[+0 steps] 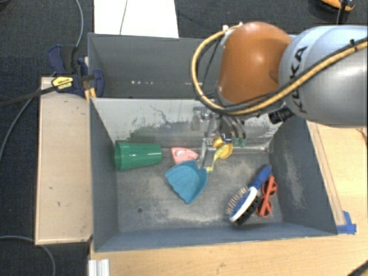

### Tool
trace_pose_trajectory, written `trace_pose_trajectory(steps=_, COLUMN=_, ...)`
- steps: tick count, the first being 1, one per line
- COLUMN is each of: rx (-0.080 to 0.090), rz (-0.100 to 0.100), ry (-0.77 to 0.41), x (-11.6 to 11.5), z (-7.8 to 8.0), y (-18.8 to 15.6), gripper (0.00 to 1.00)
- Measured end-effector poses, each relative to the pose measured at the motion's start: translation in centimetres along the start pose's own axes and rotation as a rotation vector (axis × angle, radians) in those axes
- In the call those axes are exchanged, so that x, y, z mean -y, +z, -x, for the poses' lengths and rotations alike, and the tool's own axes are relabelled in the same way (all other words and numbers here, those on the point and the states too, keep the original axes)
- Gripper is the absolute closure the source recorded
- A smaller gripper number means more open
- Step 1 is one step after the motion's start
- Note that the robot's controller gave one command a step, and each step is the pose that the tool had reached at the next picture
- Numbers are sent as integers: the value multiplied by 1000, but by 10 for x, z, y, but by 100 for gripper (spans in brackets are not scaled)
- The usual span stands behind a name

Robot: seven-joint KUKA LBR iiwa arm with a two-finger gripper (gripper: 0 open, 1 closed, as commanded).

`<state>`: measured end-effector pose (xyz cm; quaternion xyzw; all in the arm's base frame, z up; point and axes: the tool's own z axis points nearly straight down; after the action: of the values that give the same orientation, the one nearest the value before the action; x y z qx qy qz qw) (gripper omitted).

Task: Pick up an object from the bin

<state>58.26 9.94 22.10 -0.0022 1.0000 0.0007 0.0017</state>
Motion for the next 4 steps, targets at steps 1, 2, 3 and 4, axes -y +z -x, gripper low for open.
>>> trace_pose_trajectory(steps=1, rx=4, rz=0, ry=-81, x=7, z=-1, y=27, gripper=0)
trace_pose_trajectory(steps=2, rx=4, rz=0, ry=-359, x=15, z=2, y=80, gripper=0)
trace_pose_trajectory(steps=3, rx=6, rz=0, ry=-550, x=3, z=-2, y=118, gripper=0)
trace_pose_trajectory(steps=4, rx=10, rz=1, ry=-749, x=-18, z=11, y=149, gripper=100)
